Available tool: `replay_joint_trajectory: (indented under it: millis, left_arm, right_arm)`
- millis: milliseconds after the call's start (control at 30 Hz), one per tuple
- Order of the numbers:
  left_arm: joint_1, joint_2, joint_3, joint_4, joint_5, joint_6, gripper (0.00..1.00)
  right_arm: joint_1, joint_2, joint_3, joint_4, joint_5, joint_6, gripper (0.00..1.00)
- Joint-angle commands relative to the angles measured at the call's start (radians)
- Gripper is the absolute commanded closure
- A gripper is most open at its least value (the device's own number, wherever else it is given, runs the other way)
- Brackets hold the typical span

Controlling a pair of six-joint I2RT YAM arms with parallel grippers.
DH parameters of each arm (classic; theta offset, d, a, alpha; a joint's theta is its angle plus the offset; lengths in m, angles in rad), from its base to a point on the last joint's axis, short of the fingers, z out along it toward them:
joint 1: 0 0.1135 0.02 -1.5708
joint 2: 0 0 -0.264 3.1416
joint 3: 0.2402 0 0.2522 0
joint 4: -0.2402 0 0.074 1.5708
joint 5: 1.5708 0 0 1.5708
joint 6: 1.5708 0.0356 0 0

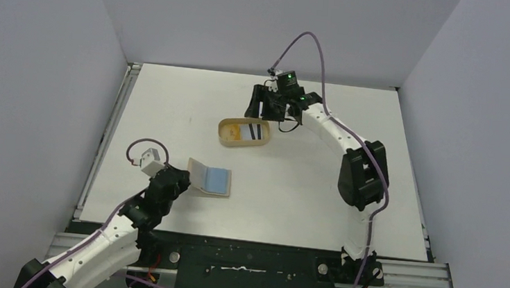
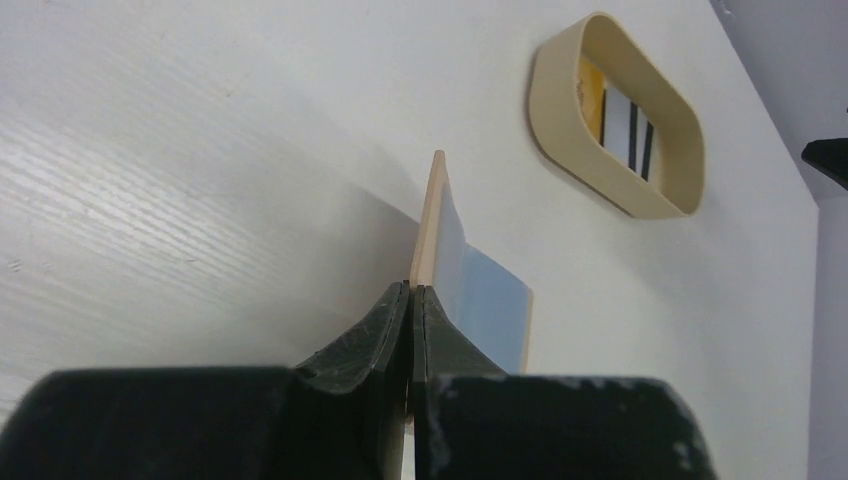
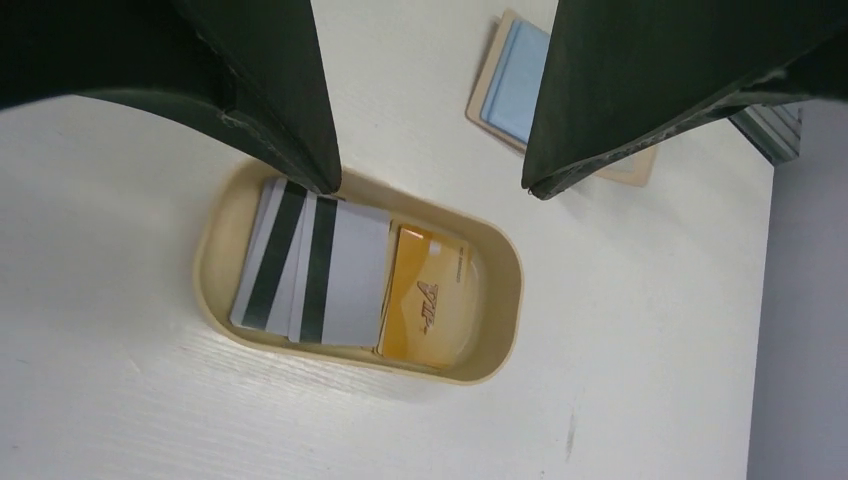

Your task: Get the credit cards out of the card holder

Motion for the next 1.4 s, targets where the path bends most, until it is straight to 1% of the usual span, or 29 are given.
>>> replay_joint_trajectory:
  millis: [0, 133, 200, 233, 333, 400, 500, 600, 733, 867, 1067, 1267, 1367]
  left_arm:
    - [-0.029, -0.003, 0.122, 0.022, -0.009, 0.063, 1.00]
    - [-0.061, 0.033, 0.189, 0.030, -0.027, 0.084, 1.00]
    - [-0.074, 0.059, 0.215, 0.043, -0.035, 0.094, 1.00]
    - [-0.079, 0.074, 0.227, 0.050, -0.035, 0.098, 1.00]
    - [-0.095, 0.115, 0.262, 0.068, -0.036, 0.110, 1.00]
    - [-0.105, 0.141, 0.286, 0.068, -0.040, 0.122, 1.00]
    - [-0.116, 0.170, 0.325, 0.084, -0.041, 0.145, 1.00]
    - [-0.118, 0.191, 0.375, 0.103, -0.038, 0.171, 1.00]
    - [-0.120, 0.228, 0.461, 0.098, -0.027, 0.199, 1.00]
    - [-0.138, 0.252, 0.535, 0.099, -0.024, 0.216, 1.00]
    - [-0.186, 0.332, 0.645, 0.120, -0.008, 0.217, 1.00]
    - [-0.285, 0.469, 0.722, 0.217, 0.009, 0.156, 1.00]
    - [-0.340, 0.523, 0.741, 0.279, 0.016, 0.084, 1.00]
  right_arm:
    - [-0.003, -0.200, -0.130, 0.075, 0.050, -0.052, 0.32]
    - [0.001, -0.310, -0.311, 0.169, -0.001, -0.068, 0.32]
    - [0.022, -0.336, -0.382, 0.195, -0.032, -0.073, 0.32]
    - [0.043, -0.341, -0.411, 0.201, -0.035, -0.080, 0.30]
    - [0.123, -0.342, -0.475, 0.223, -0.022, -0.079, 0.29]
    - [0.164, -0.343, -0.519, 0.269, -0.024, -0.043, 0.28]
    - [0.182, -0.354, -0.580, 0.331, -0.028, -0.001, 0.28]
    - [0.178, -0.386, -0.607, 0.345, -0.009, 0.005, 0.28]
    - [0.127, -0.435, -0.636, 0.306, 0.045, 0.011, 0.27]
    - [-0.004, -0.522, -0.749, 0.357, 0.047, 0.097, 0.26]
    - [-0.112, -0.671, -0.822, 0.299, 0.081, 0.060, 0.25]
    - [-0.186, -0.783, -0.840, 0.227, 0.114, 0.024, 0.22]
    - [-0.213, -0.794, -0.867, 0.237, 0.079, 0.027, 0.21]
